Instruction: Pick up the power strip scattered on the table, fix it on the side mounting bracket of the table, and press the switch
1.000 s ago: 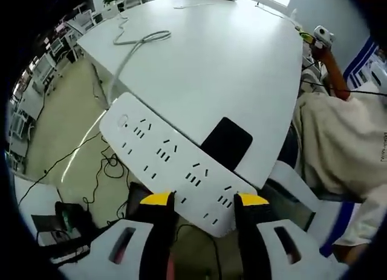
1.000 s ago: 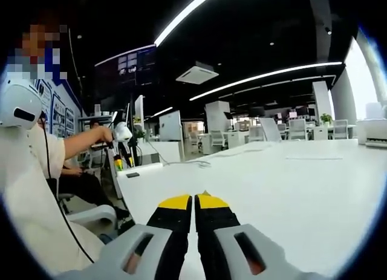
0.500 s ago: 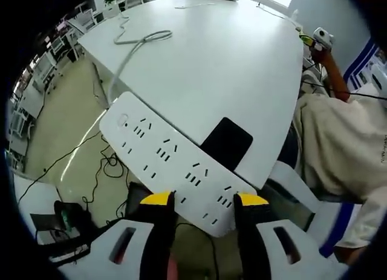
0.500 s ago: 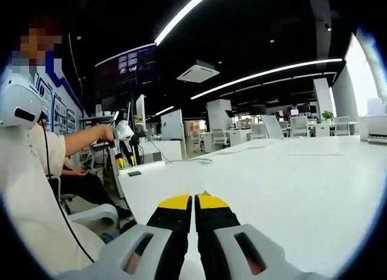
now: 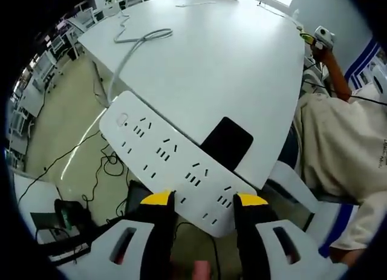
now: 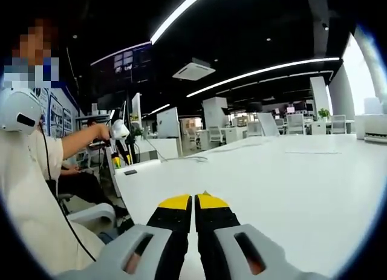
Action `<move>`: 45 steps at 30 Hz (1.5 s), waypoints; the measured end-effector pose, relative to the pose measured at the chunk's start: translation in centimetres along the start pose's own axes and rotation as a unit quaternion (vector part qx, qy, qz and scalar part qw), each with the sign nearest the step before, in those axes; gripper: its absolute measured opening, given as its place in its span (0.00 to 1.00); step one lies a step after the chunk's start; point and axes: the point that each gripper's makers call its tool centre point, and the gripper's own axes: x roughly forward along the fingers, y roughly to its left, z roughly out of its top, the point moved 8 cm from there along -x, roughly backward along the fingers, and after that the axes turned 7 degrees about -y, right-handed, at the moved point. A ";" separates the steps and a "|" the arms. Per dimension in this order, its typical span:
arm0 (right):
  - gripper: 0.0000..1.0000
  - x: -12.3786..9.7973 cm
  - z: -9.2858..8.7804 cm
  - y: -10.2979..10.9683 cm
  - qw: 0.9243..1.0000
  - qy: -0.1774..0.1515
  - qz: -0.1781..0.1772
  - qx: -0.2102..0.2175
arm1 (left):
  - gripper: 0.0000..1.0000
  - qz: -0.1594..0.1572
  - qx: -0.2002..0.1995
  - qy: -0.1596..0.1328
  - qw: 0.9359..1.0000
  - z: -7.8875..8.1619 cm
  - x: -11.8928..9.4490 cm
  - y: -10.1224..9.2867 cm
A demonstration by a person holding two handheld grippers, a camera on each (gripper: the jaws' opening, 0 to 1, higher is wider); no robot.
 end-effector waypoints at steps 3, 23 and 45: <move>0.00 0.0 0.1 0.1 1.000 0.011 -0.002 -0.006 | 0.43 0.001 -0.003 -0.002 1.000 0.0 0.0 0.0; 0.00 2.0 3.4 0.2 0.998 0.042 -0.005 -0.054 | 0.39 -0.001 0.003 -0.010 1.000 0.1 0.0 0.2; 0.00 2.2 4.2 0.2 0.996 0.050 -0.004 -0.069 | 0.41 0.000 0.007 0.028 1.000 0.5 0.2 -0.1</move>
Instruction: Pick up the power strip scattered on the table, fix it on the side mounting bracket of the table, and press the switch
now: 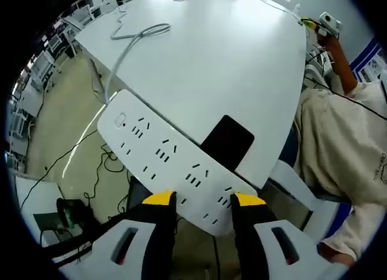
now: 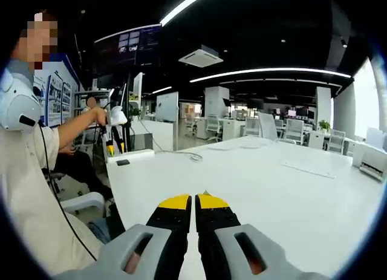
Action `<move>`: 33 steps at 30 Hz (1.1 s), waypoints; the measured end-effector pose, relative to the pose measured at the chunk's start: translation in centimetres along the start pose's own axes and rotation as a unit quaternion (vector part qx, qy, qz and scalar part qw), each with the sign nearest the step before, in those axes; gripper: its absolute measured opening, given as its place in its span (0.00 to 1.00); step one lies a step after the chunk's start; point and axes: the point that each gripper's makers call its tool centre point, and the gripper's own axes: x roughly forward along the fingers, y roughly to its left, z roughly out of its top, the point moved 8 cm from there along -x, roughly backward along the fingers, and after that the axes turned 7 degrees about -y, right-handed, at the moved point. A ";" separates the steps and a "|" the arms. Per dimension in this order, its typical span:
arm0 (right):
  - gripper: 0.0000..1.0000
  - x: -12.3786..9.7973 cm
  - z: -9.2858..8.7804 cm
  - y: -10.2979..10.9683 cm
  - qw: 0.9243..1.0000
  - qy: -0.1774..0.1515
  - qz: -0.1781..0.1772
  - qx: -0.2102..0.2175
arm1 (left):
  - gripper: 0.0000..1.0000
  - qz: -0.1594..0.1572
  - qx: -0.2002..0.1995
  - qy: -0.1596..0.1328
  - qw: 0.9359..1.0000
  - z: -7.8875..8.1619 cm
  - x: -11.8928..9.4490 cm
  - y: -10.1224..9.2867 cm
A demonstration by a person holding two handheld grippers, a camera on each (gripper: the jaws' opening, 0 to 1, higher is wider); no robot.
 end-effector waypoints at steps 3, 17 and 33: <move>0.00 0.2 0.4 0.0 1.000 0.002 0.003 -0.005 | 0.42 0.004 0.000 0.011 1.000 0.3 0.1 -0.1; 0.01 2.4 4.5 -0.9 0.999 0.012 0.029 -0.020 | 0.42 0.010 0.002 0.040 0.999 0.5 0.2 -0.3; 0.02 7.6 10.1 -1.9 0.991 0.063 0.090 -0.070 | 0.42 0.005 0.007 0.007 1.000 0.2 0.1 0.1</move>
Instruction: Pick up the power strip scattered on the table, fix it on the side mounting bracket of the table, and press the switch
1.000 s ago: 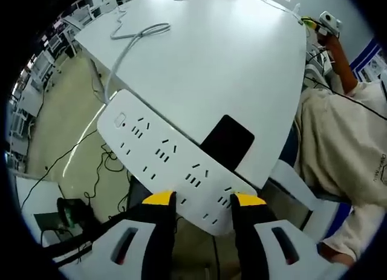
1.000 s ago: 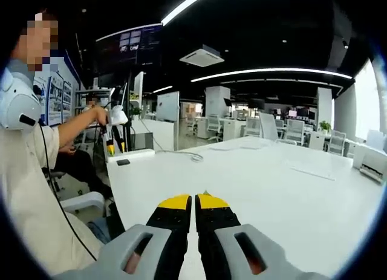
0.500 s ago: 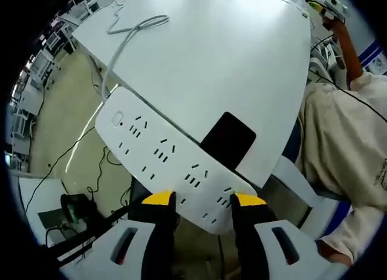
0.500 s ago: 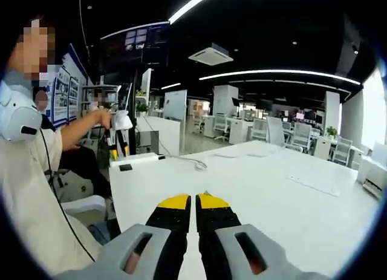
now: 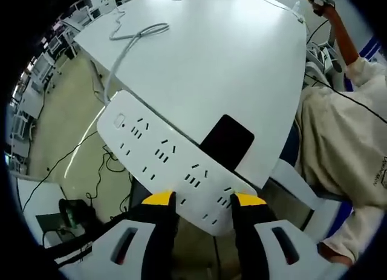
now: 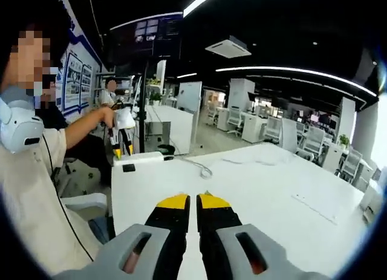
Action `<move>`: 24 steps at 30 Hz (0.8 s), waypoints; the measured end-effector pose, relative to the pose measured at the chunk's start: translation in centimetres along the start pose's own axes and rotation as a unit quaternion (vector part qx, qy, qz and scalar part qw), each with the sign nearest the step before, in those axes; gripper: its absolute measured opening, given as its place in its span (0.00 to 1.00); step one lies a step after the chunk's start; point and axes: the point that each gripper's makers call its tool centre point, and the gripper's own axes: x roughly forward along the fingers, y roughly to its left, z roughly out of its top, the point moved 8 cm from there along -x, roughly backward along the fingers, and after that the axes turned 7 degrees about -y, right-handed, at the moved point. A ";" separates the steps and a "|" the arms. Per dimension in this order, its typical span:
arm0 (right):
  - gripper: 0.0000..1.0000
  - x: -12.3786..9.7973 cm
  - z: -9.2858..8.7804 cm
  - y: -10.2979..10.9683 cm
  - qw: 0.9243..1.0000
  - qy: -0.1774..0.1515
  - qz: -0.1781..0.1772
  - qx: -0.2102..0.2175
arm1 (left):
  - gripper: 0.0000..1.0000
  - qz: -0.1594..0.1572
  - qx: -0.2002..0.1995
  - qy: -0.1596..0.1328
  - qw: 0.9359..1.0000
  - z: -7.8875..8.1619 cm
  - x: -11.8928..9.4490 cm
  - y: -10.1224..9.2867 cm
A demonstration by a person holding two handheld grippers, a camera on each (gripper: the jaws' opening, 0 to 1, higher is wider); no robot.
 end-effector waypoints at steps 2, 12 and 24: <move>0.02 0.7 0.9 -0.2 1.000 0.007 0.006 -0.006 | 0.42 0.000 0.000 0.003 1.000 0.1 0.0 0.0; 0.02 4.8 5.7 -0.6 0.998 0.028 0.046 -0.035 | 0.42 -0.003 0.006 0.010 1.000 0.2 0.0 -0.1; 0.02 9.8 9.7 -0.7 0.994 0.043 0.087 -0.044 | 0.42 -0.003 0.007 0.005 1.000 0.3 0.1 -0.2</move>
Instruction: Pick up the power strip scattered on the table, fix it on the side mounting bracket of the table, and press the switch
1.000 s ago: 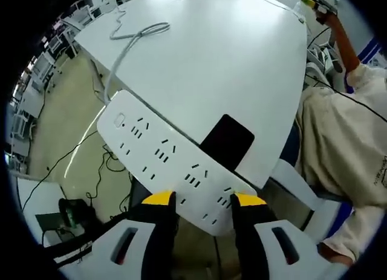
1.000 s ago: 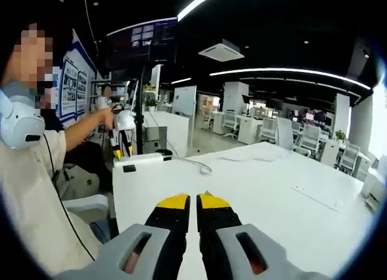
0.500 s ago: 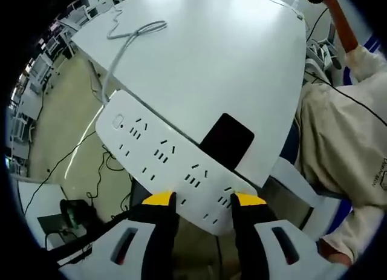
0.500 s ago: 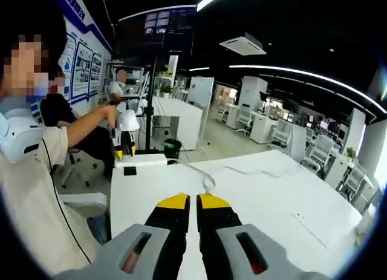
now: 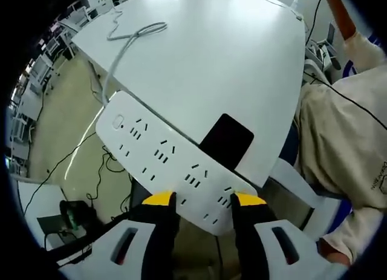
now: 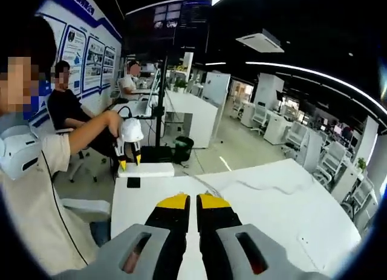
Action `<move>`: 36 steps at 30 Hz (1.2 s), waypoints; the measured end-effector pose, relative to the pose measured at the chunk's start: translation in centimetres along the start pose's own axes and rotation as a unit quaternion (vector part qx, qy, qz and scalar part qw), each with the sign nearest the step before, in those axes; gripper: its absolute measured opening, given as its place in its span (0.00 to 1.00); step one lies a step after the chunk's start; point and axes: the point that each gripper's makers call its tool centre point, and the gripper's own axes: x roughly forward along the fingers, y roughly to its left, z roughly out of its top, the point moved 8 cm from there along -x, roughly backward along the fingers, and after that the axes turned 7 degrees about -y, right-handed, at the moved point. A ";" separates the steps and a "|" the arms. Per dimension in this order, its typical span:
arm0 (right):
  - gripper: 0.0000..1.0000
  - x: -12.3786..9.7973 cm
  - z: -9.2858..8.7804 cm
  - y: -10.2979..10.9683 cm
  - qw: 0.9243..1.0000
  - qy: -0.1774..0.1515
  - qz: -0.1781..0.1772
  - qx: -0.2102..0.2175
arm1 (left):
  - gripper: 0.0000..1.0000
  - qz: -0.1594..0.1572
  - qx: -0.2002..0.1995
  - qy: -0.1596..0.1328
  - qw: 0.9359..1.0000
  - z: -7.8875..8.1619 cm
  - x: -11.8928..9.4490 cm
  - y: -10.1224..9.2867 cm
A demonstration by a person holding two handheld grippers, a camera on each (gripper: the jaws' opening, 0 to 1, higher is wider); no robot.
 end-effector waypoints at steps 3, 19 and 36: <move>0.02 1.0 0.6 0.0 1.000 0.009 0.007 -0.004 | 0.42 0.001 0.000 0.004 1.000 0.1 0.1 0.0; 0.01 6.5 3.0 0.4 0.997 0.045 0.049 -0.034 | 0.42 0.003 -0.003 0.011 1.000 0.2 0.1 -0.1; 0.00 13.0 3.9 1.0 0.989 0.096 0.091 -0.063 | 0.42 0.004 -0.002 0.013 1.000 0.2 0.1 -0.1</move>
